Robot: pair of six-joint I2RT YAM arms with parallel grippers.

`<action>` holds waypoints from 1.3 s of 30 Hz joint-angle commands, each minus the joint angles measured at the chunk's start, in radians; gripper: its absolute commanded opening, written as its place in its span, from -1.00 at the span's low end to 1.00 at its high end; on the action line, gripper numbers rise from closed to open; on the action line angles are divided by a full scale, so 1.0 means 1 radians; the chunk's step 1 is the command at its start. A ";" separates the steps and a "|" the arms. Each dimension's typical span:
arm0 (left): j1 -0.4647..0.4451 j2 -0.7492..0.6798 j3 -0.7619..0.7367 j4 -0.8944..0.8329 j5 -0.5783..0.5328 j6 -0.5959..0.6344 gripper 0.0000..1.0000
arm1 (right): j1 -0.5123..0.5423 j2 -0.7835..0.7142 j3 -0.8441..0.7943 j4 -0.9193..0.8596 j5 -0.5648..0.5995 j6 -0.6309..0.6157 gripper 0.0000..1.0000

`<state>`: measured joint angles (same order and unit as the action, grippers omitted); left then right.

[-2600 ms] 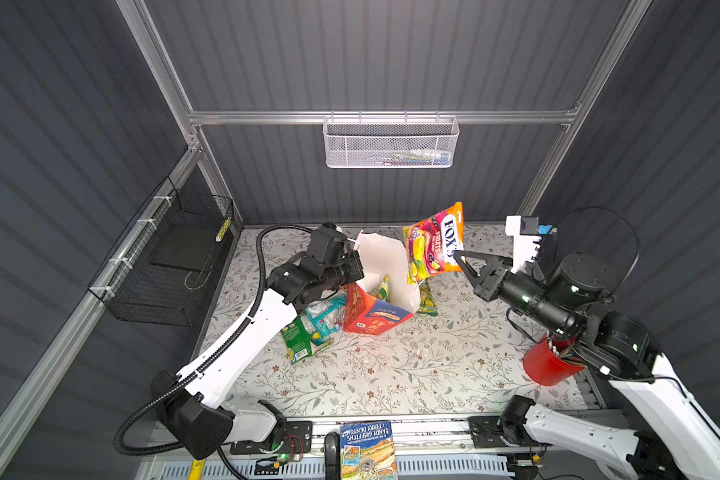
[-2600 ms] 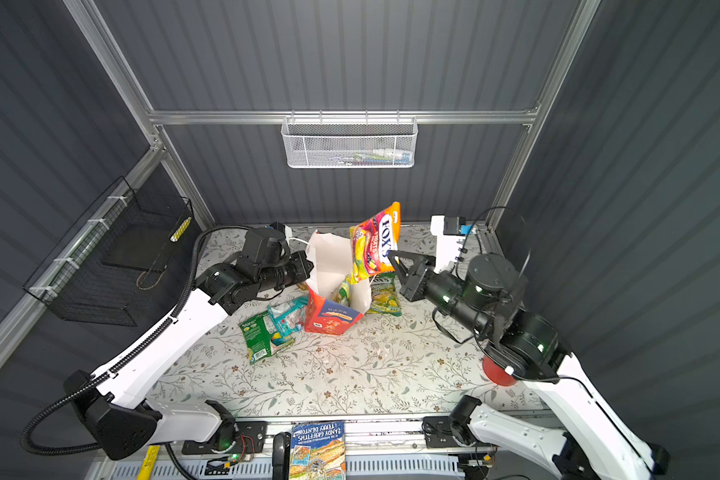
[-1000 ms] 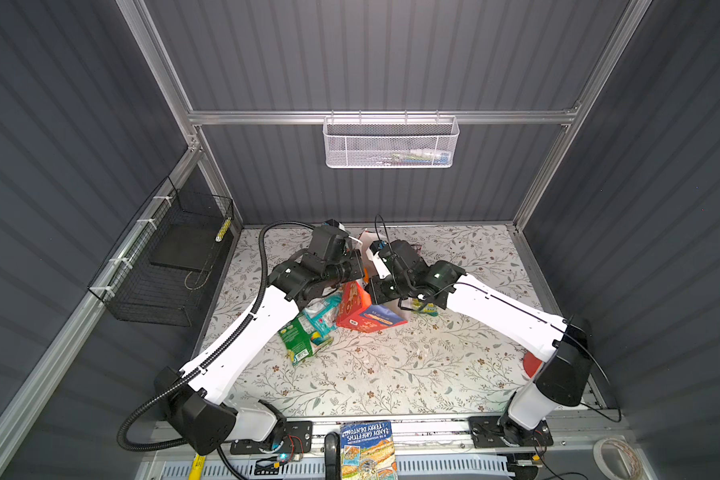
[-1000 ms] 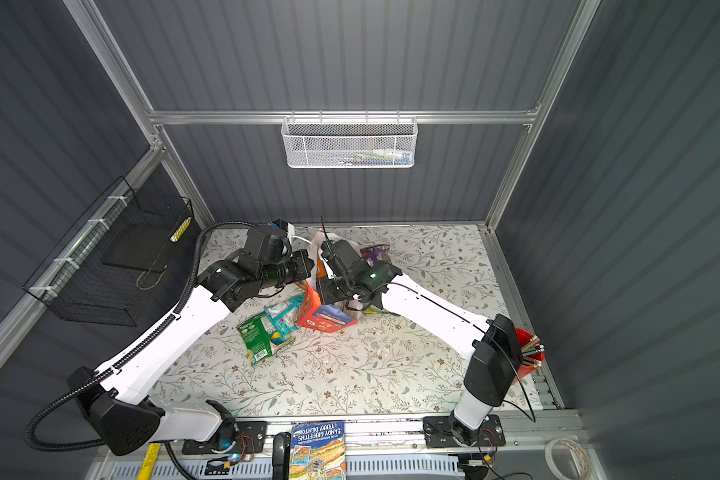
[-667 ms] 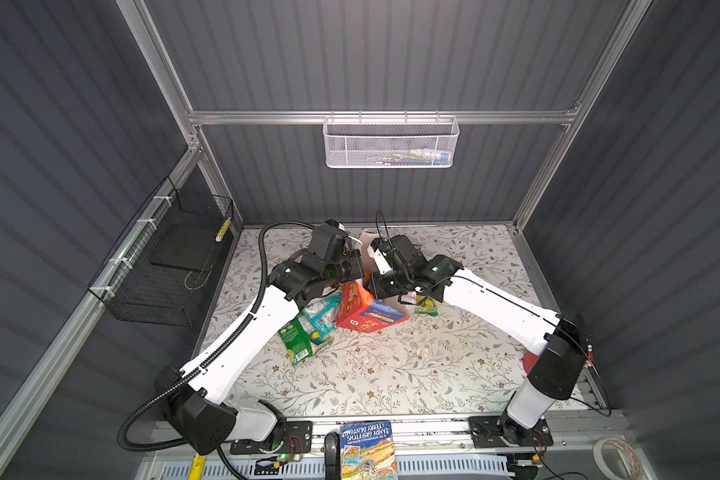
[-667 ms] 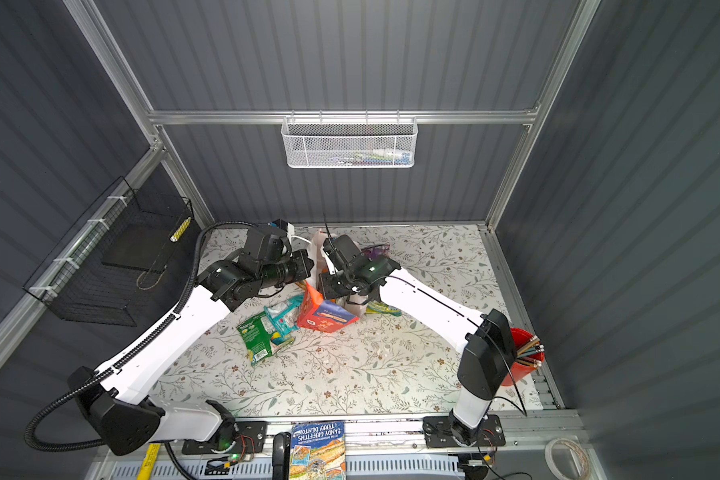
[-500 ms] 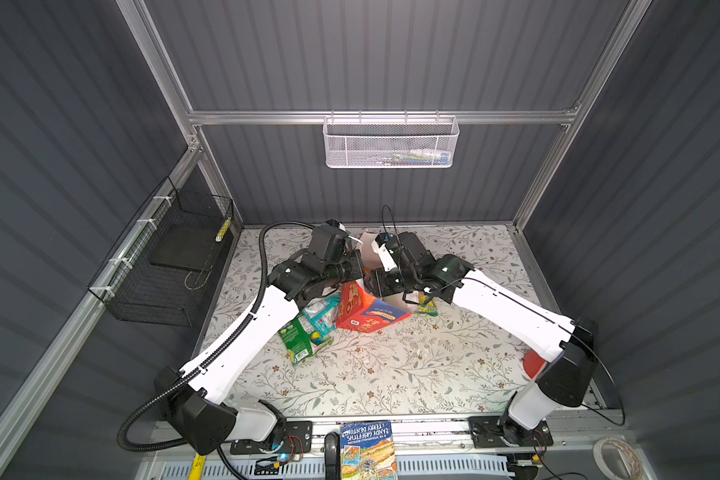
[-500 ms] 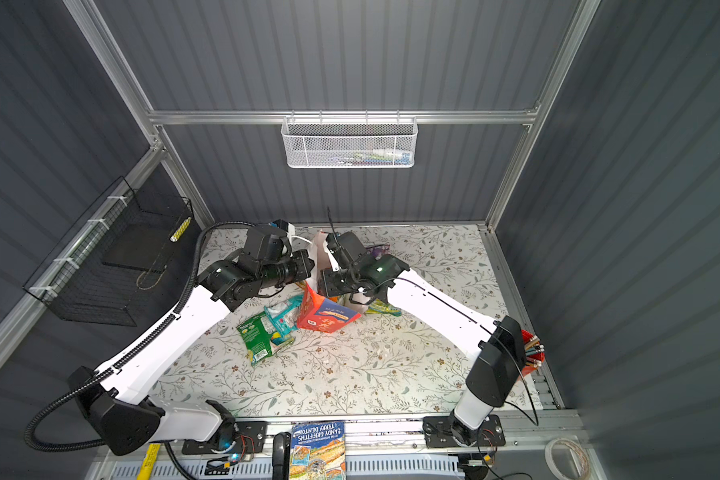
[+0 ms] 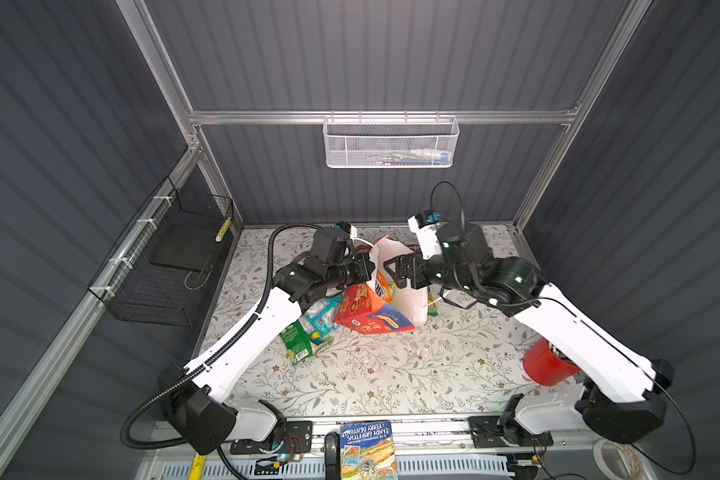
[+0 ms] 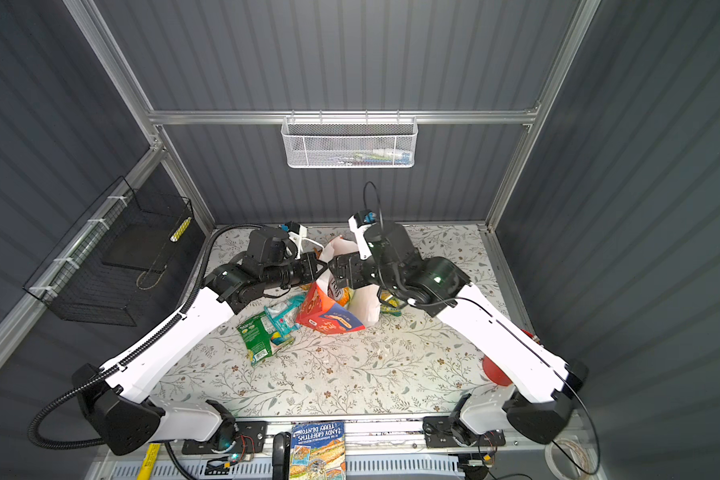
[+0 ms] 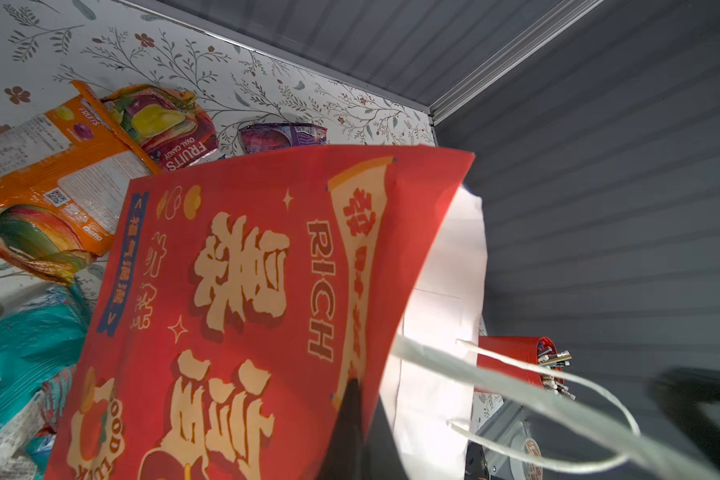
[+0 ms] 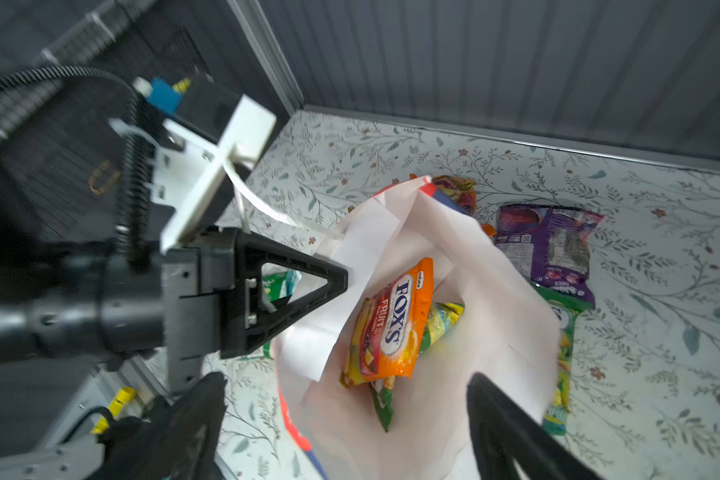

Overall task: Place the snacks into the paper bag
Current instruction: 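Open the right gripper to release the orange packet inside the bag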

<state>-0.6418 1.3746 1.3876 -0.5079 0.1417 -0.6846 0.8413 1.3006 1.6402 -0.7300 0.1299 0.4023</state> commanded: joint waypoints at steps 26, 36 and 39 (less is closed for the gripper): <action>-0.004 -0.031 0.103 -0.102 -0.156 0.056 -1.00 | -0.008 -0.167 -0.159 0.004 0.040 0.078 -1.00; -0.004 0.116 0.224 -0.370 -0.171 0.162 -0.78 | -0.002 -0.040 -0.191 0.098 -0.122 0.127 -1.00; -0.011 0.154 0.287 -0.423 -0.162 0.207 -0.17 | -0.002 -0.025 -0.203 0.120 -0.101 0.129 -1.00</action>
<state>-0.6529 1.5002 1.6108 -0.8310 -0.0338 -0.5449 0.8375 1.2896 1.4364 -0.6735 0.0467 0.5175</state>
